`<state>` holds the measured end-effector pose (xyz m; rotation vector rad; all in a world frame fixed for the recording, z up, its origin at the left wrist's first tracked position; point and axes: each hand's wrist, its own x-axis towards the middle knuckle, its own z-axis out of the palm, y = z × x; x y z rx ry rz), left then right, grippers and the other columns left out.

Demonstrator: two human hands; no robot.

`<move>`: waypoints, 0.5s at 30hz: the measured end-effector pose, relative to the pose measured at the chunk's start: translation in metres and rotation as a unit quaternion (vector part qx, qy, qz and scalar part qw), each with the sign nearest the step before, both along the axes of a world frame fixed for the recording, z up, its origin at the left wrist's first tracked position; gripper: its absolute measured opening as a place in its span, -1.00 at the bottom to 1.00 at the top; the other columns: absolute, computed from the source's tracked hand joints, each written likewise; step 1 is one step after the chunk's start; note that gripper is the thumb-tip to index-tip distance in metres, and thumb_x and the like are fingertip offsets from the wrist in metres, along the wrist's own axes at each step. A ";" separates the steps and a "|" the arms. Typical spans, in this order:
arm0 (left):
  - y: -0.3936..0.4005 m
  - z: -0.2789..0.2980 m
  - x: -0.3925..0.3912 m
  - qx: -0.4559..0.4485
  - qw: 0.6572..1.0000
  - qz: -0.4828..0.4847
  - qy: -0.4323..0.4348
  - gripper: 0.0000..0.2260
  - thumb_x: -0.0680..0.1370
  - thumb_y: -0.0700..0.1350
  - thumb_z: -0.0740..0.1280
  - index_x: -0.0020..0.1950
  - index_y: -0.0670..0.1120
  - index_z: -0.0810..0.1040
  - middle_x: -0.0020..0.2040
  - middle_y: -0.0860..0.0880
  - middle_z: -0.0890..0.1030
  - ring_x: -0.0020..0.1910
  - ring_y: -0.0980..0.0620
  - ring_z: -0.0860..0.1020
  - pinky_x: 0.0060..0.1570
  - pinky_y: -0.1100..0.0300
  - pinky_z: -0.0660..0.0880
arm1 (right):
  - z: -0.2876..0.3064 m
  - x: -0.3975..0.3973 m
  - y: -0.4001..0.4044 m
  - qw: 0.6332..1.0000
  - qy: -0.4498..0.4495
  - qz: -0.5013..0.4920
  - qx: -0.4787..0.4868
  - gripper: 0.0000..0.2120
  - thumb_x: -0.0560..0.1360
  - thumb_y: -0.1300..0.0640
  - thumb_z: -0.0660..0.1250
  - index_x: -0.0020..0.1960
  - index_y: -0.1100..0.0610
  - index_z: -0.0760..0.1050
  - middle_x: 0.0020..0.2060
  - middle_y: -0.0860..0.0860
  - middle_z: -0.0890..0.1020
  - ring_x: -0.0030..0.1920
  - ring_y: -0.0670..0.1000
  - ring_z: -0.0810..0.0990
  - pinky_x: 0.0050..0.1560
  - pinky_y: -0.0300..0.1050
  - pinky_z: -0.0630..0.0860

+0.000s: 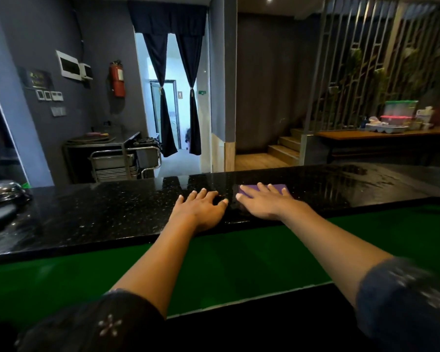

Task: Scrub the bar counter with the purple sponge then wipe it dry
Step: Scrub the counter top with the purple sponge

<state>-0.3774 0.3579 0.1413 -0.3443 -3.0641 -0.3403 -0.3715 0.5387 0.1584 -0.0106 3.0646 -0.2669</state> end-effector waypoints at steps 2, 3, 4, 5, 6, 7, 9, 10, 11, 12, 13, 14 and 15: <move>-0.002 0.000 0.000 0.003 1.000 -0.010 -0.001 -0.41 0.52 0.32 -0.12 0.51 0.14 0.02 0.55 0.01 -0.02 0.52 -0.04 -0.07 0.42 -0.11 -0.17 | -0.011 0.017 0.018 0.999 0.031 0.041 0.009 -0.42 0.47 -0.42 -0.20 0.47 -0.34 -0.07 0.55 -0.03 -0.04 0.53 0.08 -0.09 0.42 0.19 -0.19; -0.002 0.000 0.001 0.004 1.000 -0.012 -0.001 -0.41 0.52 0.32 -0.13 0.51 0.14 0.01 0.55 0.00 -0.03 0.52 -0.04 -0.08 0.42 -0.11 -0.18 | -0.015 0.026 0.032 0.998 0.043 0.049 0.009 -0.42 0.46 -0.44 -0.20 0.46 -0.37 -0.06 0.55 -0.06 -0.02 0.53 0.06 -0.07 0.42 0.17 -0.17; -0.002 0.000 0.002 0.004 1.000 -0.012 0.001 -0.41 0.52 0.32 -0.13 0.51 0.14 0.00 0.55 0.00 -0.04 0.52 -0.05 -0.08 0.42 -0.11 -0.19 | -0.015 0.032 0.049 0.998 0.048 0.043 0.007 -0.42 0.45 -0.45 -0.21 0.45 -0.39 -0.05 0.55 -0.08 -0.01 0.53 0.05 -0.07 0.42 0.15 -0.16; -0.002 0.000 0.004 0.002 1.000 -0.011 0.002 -0.41 0.52 0.32 -0.14 0.52 0.14 -0.01 0.55 0.00 -0.05 0.52 -0.05 -0.09 0.42 -0.11 -0.20 | -0.015 0.037 0.067 0.998 0.049 0.025 0.006 -0.42 0.45 -0.45 -0.21 0.45 -0.39 -0.05 0.55 -0.08 0.00 0.53 0.06 -0.06 0.42 0.15 -0.15; -0.001 0.000 0.006 -0.002 1.000 -0.009 0.003 -0.41 0.52 0.31 -0.15 0.52 0.13 -0.02 0.55 -0.01 -0.06 0.52 -0.05 -0.10 0.42 -0.11 -0.20 | -0.014 0.038 0.085 0.999 0.050 -0.002 0.009 -0.42 0.46 -0.44 -0.21 0.46 -0.37 -0.04 0.55 -0.07 0.00 0.53 0.07 -0.06 0.42 0.15 -0.15; 0.000 0.000 0.007 -0.005 1.000 -0.007 0.004 -0.41 0.52 0.31 -0.15 0.52 0.13 -0.03 0.55 -0.01 -0.07 0.52 -0.05 -0.11 0.42 -0.11 -0.21 | -0.012 0.037 0.102 0.998 0.049 -0.033 0.013 -0.42 0.47 -0.42 -0.20 0.47 -0.35 -0.04 0.55 -0.05 0.00 0.53 0.09 -0.05 0.42 0.16 -0.14; 0.001 0.000 0.009 -0.006 1.000 -0.007 0.005 -0.41 0.53 0.30 -0.16 0.52 0.13 -0.05 0.55 -0.02 -0.08 0.52 -0.06 -0.12 0.42 -0.10 -0.23 | -0.007 0.029 0.127 0.996 0.035 -0.084 0.018 -0.44 0.50 -0.39 -0.17 0.48 -0.32 -0.03 0.55 -0.02 -0.02 0.53 0.12 -0.06 0.42 0.19 -0.15; 0.002 0.000 0.009 -0.005 1.000 -0.007 0.005 -0.41 0.53 0.30 -0.16 0.52 0.13 -0.05 0.55 -0.02 -0.08 0.52 -0.06 -0.12 0.42 -0.10 -0.23 | -0.005 0.024 0.135 0.994 0.024 -0.102 0.017 -0.44 0.51 -0.38 -0.17 0.49 -0.31 -0.04 0.55 -0.01 -0.04 0.53 0.12 -0.07 0.42 0.19 -0.16; 0.003 0.000 0.009 -0.004 1.000 -0.005 0.004 -0.42 0.53 0.30 -0.16 0.52 0.13 -0.05 0.55 -0.02 -0.08 0.52 -0.06 -0.13 0.41 -0.11 -0.23 | -0.003 0.019 0.139 0.993 0.013 -0.114 0.014 -0.43 0.51 -0.38 -0.17 0.49 -0.30 -0.05 0.55 -0.01 -0.05 0.53 0.12 -0.09 0.42 0.20 -0.19; 0.003 0.000 0.008 -0.004 1.000 -0.004 0.003 -0.42 0.53 0.30 -0.16 0.52 0.14 -0.06 0.55 -0.01 -0.08 0.52 -0.05 -0.13 0.42 -0.11 -0.23 | -0.002 0.014 0.140 0.993 0.004 -0.121 0.009 -0.43 0.51 -0.39 -0.17 0.49 -0.30 -0.06 0.55 0.00 -0.07 0.53 0.13 -0.10 0.42 0.20 -0.21; 0.003 0.000 0.007 -0.005 1.000 -0.002 0.001 -0.42 0.53 0.30 -0.16 0.52 0.14 -0.06 0.55 -0.01 -0.08 0.52 -0.05 -0.13 0.42 -0.11 -0.23 | 0.000 0.011 0.139 0.992 -0.002 -0.123 0.003 -0.42 0.51 -0.39 -0.17 0.50 -0.29 -0.06 0.55 0.00 -0.08 0.53 0.13 -0.11 0.42 0.20 -0.23; 0.003 -0.001 0.005 -0.007 1.000 -0.002 0.001 -0.42 0.53 0.30 -0.17 0.52 0.15 -0.06 0.55 0.00 -0.08 0.52 -0.04 -0.12 0.42 -0.12 -0.22 | 0.001 0.008 0.136 0.992 -0.004 -0.125 -0.003 -0.42 0.51 -0.39 -0.16 0.50 -0.28 -0.06 0.55 0.01 -0.09 0.53 0.13 -0.12 0.41 0.20 -0.24; 0.002 -0.002 0.004 -0.010 1.000 -0.002 0.001 -0.43 0.53 0.31 -0.17 0.51 0.15 -0.06 0.55 0.01 -0.08 0.52 -0.03 -0.12 0.42 -0.11 -0.22 | 0.002 0.007 0.134 0.992 -0.004 -0.126 -0.010 -0.41 0.52 -0.38 -0.15 0.51 -0.27 -0.06 0.55 0.02 -0.09 0.53 0.13 -0.13 0.42 0.20 -0.25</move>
